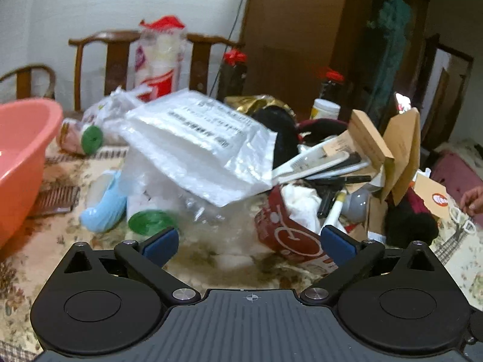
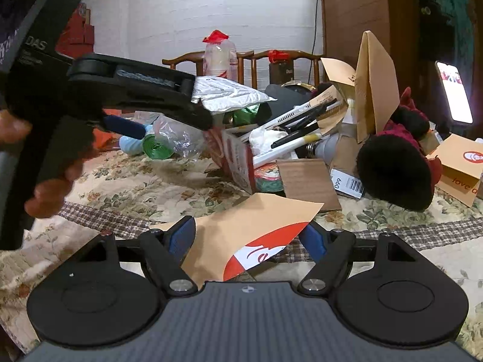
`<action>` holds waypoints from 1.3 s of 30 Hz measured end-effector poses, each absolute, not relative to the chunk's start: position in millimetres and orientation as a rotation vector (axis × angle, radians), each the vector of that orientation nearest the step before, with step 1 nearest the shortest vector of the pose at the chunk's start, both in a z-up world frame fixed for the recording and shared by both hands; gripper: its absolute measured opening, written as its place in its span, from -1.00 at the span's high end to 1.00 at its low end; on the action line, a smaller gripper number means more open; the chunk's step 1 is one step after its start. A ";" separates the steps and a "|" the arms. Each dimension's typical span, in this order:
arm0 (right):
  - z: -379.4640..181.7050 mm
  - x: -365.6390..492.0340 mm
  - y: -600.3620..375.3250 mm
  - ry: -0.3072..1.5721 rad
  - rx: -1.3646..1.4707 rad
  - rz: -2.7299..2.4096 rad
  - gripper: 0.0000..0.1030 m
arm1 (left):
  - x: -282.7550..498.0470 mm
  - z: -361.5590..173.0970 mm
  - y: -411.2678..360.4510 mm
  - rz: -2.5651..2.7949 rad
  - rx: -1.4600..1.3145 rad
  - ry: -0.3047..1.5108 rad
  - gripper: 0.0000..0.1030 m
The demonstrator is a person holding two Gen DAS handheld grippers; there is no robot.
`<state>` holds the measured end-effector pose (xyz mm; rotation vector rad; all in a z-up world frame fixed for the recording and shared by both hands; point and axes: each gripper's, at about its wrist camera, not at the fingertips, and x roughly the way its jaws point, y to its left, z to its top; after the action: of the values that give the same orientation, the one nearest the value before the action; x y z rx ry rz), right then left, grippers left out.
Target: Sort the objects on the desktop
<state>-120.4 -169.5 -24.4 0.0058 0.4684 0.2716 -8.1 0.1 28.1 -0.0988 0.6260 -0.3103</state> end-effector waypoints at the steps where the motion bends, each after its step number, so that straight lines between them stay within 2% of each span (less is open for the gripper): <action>1: -24.2 -120.5 -168.9 0.465 0.007 0.273 -0.53 | -6.2 26.7 1.3 -0.313 -0.106 0.651 -1.00; 8: -26.6 -122.0 -165.2 0.469 0.005 0.282 -0.53 | -3.1 10.4 -2.2 -0.288 -0.135 0.749 -1.00; 18: -27.1 -123.9 -169.9 0.455 0.015 0.282 -0.53 | -13.7 29.3 17.5 -0.188 -0.174 0.776 -1.00; 22: -26.7 -124.1 -166.9 0.465 0.053 0.380 -0.44 | -14.2 26.9 20.9 -0.113 -0.110 0.791 -1.00; 24: -26.5 -125.3 -157.5 0.467 0.019 0.355 -0.62 | -15.8 21.7 22.6 -0.096 -0.095 0.800 -1.00; 26: -27.2 -128.1 -150.2 0.446 -0.053 0.306 -0.62 | -17.4 15.7 24.5 -0.082 -0.081 0.811 -1.00; 34: -22.6 -135.8 -160.4 0.436 -0.049 0.278 -0.65 | -12.0 6.4 0.0 -0.087 0.056 0.769 -1.00; 39: -16.4 -131.2 -171.2 0.428 -0.034 0.221 -0.66 | -29.4 18.1 -14.3 -0.127 0.199 0.608 -1.00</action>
<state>-131.2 -171.2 -16.4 -0.0345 0.4276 0.2209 -29.4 -14.3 18.1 0.1995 0.6079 -0.1271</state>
